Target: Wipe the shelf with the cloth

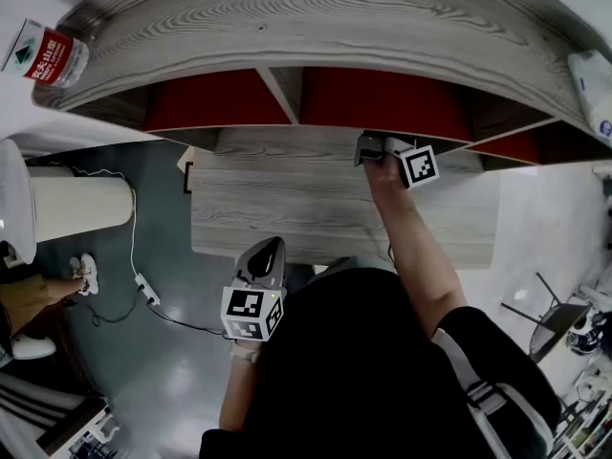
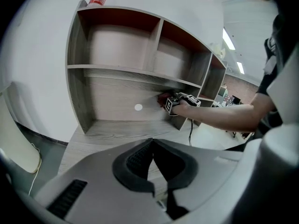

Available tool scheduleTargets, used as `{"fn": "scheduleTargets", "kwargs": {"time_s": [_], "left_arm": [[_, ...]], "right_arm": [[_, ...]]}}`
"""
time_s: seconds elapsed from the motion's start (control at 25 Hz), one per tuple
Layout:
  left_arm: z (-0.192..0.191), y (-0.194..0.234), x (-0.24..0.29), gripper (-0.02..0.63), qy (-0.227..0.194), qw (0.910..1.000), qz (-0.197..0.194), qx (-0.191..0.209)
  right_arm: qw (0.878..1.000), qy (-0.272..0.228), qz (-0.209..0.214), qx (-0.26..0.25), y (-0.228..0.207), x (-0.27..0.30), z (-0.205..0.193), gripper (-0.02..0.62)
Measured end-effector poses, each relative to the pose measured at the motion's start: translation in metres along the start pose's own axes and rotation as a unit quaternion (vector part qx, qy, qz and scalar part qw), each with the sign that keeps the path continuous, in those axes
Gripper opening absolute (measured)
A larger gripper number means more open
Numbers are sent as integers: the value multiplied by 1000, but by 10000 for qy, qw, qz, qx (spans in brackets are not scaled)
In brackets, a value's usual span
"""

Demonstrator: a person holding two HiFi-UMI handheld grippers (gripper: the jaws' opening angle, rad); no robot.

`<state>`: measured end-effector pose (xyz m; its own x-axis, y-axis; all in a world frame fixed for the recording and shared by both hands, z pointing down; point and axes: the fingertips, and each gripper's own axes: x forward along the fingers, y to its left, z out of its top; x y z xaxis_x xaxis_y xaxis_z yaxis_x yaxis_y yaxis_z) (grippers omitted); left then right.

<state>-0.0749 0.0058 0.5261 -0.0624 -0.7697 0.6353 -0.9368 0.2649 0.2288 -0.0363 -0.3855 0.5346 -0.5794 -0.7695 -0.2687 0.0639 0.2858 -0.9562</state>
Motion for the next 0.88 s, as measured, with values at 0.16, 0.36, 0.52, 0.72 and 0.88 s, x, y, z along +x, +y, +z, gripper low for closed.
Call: {"fn": "scheduleTargets", "kwargs": {"time_s": [0.16, 0.36, 0.52, 0.72, 0.88], "left_arm": [[-3, 19, -12, 6, -17, 9999, 125, -102], [-9, 38, -24, 5, -54, 9991, 324, -269], [-15, 51, -31, 6, -83, 9978, 481, -448], [-17, 56, -31, 6, -108, 9965, 583, -596], [-17, 51, -24, 6, -78, 9968, 537, -585]], "right_arm": [[9998, 210, -4, 35, -2, 4, -38, 44], [9963, 856, -7, -70, -7, 7, -99, 44], [9902, 1387, -58, -182, -15, 8, -145, 44], [9782, 2047, -119, -334, -23, 8, -184, 44], [9733, 2248, -153, -449, -29, 5, -182, 45]]}}
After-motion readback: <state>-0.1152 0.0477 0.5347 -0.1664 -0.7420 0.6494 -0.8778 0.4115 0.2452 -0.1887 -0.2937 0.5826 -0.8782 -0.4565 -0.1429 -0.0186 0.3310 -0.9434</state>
